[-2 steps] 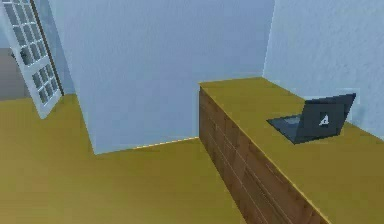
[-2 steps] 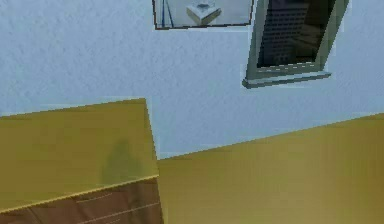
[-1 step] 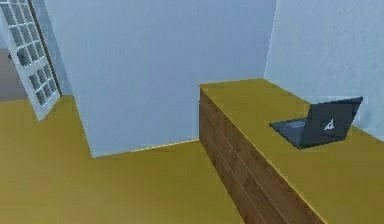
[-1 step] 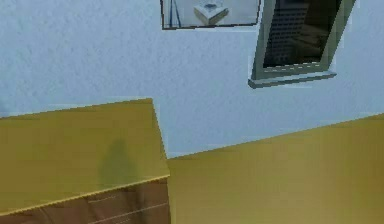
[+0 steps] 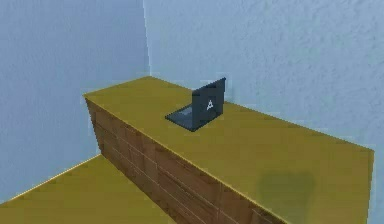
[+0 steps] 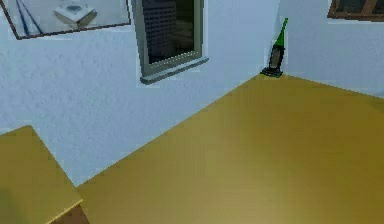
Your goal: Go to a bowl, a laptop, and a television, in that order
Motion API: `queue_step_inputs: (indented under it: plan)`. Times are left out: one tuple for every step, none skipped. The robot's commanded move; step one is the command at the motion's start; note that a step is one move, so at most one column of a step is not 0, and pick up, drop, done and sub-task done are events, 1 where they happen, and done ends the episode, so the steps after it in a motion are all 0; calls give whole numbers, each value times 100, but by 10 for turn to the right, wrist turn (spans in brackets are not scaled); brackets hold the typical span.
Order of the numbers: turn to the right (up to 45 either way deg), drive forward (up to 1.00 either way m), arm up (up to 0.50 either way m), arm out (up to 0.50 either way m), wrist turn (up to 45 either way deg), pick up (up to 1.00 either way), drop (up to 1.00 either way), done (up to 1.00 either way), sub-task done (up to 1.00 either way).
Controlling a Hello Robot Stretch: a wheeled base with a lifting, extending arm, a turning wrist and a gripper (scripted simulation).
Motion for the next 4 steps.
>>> queue_step_inputs:
  plan:
    - [0, 0, 0, 0, 0, 0, 0, 0, 100]
    - [-450, 0, 0, 0, 0, 0, 0, 0, 0]
    - [-450, 0, 0, 0, 0, 0, 0, 0, 0]
    - [-450, 0, 0, 0, 0, 0, 0, 0, 0]
